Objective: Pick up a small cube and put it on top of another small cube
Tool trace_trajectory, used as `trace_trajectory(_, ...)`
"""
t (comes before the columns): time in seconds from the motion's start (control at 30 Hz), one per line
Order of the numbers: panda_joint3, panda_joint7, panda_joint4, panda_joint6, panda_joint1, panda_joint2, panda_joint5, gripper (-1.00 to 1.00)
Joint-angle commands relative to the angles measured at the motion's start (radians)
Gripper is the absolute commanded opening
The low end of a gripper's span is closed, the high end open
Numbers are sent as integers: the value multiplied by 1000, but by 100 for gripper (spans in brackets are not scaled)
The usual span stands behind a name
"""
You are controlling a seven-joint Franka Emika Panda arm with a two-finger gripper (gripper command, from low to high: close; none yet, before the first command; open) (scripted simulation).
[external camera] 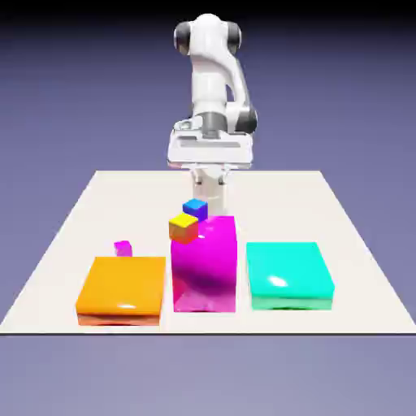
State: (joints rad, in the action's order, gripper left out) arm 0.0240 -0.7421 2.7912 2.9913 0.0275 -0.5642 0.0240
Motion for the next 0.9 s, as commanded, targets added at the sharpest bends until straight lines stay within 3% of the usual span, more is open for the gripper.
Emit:
trace_trajectory(0.0,29,12,-20,-44,-7,28,-28,0)
trace_trajectory(0.4,359,160,-242,-553,-95,368,-365,0)
trace_trajectory(0.7,266,373,-167,-683,-371,693,-726,0)
trace_trajectory(0.87,262,362,-153,-601,-429,804,-844,0)
